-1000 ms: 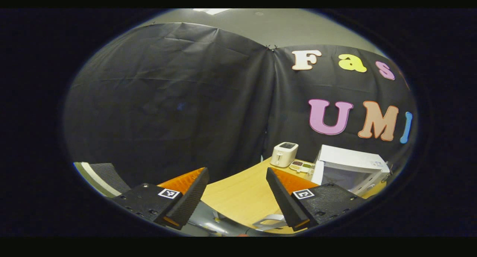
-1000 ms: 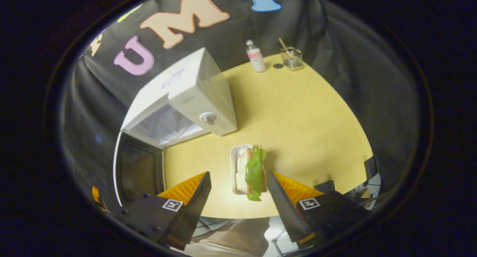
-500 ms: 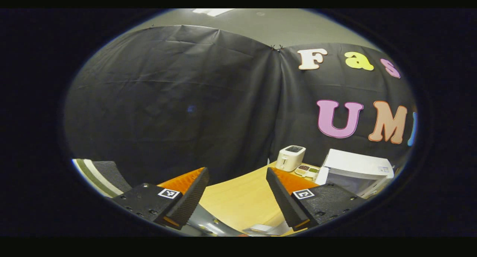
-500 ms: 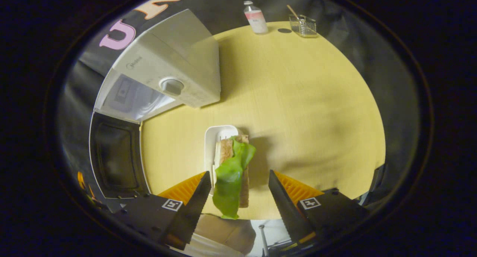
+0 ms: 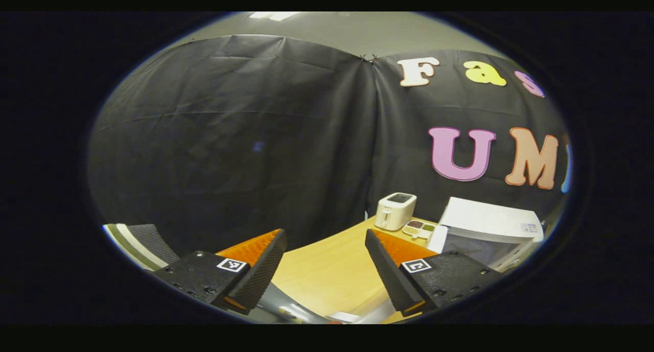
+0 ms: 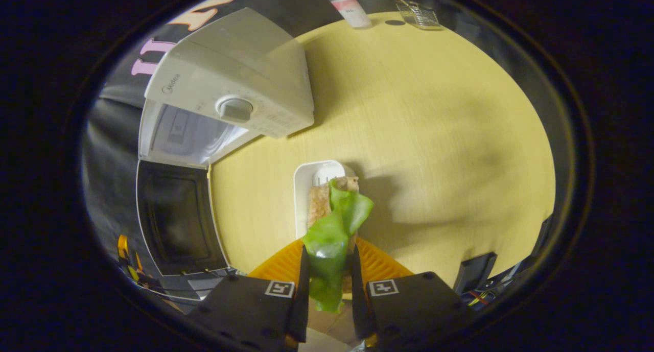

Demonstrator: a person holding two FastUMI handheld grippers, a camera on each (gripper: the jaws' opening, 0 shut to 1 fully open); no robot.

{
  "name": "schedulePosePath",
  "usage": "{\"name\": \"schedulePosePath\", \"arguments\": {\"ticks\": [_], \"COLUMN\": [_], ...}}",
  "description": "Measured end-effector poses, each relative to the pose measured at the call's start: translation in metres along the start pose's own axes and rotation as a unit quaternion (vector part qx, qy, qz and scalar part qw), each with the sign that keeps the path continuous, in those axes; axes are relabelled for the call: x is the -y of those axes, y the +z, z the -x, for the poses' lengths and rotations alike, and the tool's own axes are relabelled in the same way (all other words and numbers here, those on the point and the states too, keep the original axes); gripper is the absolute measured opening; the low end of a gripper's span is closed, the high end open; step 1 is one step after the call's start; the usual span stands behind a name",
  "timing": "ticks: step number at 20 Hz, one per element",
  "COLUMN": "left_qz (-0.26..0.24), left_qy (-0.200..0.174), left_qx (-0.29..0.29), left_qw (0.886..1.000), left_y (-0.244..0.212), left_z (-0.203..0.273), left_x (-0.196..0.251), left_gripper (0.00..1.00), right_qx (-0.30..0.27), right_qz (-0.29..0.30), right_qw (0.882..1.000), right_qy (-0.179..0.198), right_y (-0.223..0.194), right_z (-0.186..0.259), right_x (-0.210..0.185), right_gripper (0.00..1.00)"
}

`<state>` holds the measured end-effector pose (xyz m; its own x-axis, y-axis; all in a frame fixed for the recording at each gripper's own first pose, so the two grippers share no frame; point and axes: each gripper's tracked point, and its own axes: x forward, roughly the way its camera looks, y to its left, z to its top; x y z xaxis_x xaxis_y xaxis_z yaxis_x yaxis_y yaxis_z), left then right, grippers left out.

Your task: Open the microwave oven with the left hand, put the food in, and close the microwave oven.

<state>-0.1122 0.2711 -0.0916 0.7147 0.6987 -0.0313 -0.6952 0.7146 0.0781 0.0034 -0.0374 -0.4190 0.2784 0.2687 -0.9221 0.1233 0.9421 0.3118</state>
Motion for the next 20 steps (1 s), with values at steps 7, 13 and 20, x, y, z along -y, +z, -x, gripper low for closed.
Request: {"name": "schedulePosePath", "arguments": {"ticks": [7,13,20], "left_qz": [0.032,0.057,0.022], "left_qy": [-0.033,-0.060,-0.114], "left_qx": [-0.027,-0.048,-0.064], "left_qw": [0.999,0.995,0.991], "left_y": [-0.012,-0.026,-0.028], "left_z": [-0.001,-0.016,-0.033], "left_x": [0.012,0.019,0.016], "left_gripper": [0.90,0.90,0.95], "right_qx": [0.046,0.114,0.152], "right_qz": [-0.025,-0.039,-0.035], "right_qw": [0.998,0.990,0.979], "right_qy": [0.021,0.076,0.127], "right_y": [0.006,0.007,-0.019], "right_z": [0.038,0.087,0.104], "right_x": [-0.018,-0.071,-0.168], "right_gripper": [0.38,0.31,0.38]}}
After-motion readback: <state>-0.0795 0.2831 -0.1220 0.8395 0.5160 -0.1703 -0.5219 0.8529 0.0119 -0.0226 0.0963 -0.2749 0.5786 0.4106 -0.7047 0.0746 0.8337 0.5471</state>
